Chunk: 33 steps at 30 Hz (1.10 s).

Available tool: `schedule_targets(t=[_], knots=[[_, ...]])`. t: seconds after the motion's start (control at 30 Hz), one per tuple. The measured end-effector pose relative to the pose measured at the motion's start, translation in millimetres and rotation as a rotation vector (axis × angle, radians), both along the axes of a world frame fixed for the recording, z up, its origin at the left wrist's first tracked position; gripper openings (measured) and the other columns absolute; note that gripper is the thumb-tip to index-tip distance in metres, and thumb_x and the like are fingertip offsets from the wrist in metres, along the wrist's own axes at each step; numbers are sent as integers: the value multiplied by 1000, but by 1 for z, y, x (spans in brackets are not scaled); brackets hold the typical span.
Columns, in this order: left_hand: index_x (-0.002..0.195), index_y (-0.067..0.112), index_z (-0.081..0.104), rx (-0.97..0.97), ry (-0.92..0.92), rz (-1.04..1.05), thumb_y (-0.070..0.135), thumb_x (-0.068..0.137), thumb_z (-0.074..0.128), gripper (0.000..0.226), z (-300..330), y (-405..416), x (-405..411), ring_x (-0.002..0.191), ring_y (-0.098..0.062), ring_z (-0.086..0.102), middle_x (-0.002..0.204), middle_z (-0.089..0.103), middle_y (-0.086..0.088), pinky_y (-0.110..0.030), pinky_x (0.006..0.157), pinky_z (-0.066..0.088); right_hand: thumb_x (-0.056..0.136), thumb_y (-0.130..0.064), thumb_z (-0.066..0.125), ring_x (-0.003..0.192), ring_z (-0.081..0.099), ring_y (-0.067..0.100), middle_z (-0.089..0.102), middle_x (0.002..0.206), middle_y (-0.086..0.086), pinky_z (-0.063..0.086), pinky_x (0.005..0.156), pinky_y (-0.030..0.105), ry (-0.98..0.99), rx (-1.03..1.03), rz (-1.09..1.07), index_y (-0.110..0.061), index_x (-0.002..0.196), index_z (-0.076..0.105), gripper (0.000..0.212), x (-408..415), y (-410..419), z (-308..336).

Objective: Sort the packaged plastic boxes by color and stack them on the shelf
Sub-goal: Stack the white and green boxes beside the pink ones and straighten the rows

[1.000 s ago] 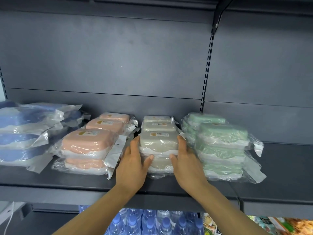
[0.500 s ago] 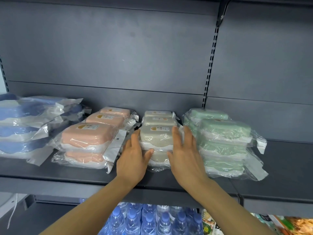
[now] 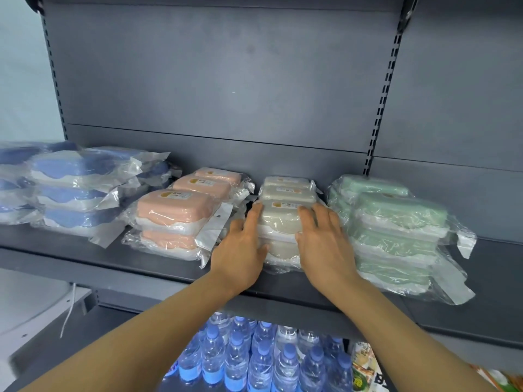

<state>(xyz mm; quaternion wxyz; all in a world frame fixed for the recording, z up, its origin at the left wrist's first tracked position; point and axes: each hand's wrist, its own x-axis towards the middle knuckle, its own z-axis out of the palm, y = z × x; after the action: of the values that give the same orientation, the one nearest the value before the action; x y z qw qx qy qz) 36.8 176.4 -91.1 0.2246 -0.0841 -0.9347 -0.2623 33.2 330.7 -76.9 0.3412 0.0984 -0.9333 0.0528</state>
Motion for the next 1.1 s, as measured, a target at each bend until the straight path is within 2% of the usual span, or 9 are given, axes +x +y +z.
schedule_targets(t=[0.1,0.2,0.27,0.37,0.5,0.7,0.83,1.0,1.1], knots=[[149,28,-7,-77,-55,8,25,91,56,86,7,1,3,131,-26,40,150,27,-10,-44,108,35,85,-9,62,124,40,37,42,135,16,41,96,44,-63,38,25,-7,136,43,54,5,3,5],[149,20,-11,-105,-117,1,24,89,59,92,12,3,16,135,-27,35,153,19,-14,-43,111,32,93,-22,53,133,26,32,29,145,13,31,106,41,-139,56,50,-11,142,31,55,13,5,14],[149,18,-9,-100,-114,-28,24,88,61,93,18,2,33,134,-29,36,153,17,-15,-44,108,35,93,-29,52,139,14,32,16,151,14,25,111,41,-192,55,50,-13,147,20,64,21,5,23],[150,20,-1,-143,-56,-74,25,89,60,86,28,-8,64,125,-30,44,149,24,-10,-44,95,46,94,-35,53,144,-1,31,0,157,9,14,117,41,-208,46,87,-18,151,4,77,40,2,39],[146,24,10,-291,45,-50,30,90,58,74,35,-43,95,125,-21,39,145,27,2,-35,82,45,92,-32,58,142,8,29,12,155,10,18,117,41,-123,39,195,-14,149,20,71,62,-17,52],[146,21,13,-352,60,48,32,89,59,75,44,-115,95,130,-24,35,147,28,-2,-38,93,46,92,-32,57,140,9,26,11,153,7,19,116,36,-168,22,259,-16,147,24,66,70,-71,53],[147,20,12,-262,19,30,29,87,62,79,41,-162,82,130,-27,34,147,26,-5,-39,97,43,92,-29,58,141,11,26,10,152,5,23,114,35,-213,-8,231,-16,147,23,66,71,-107,48],[143,12,18,-54,-45,-104,22,83,67,78,25,-210,51,120,-30,41,132,43,-13,-44,99,40,95,-23,52,136,26,28,17,149,5,28,110,34,-284,-146,160,-20,148,22,61,61,-147,41],[143,9,16,38,-91,-162,24,86,65,77,16,-228,31,125,-29,41,136,42,-12,-39,102,37,95,-28,49,139,22,30,14,152,5,30,112,40,-314,-201,159,-27,148,19,60,49,-167,32]])
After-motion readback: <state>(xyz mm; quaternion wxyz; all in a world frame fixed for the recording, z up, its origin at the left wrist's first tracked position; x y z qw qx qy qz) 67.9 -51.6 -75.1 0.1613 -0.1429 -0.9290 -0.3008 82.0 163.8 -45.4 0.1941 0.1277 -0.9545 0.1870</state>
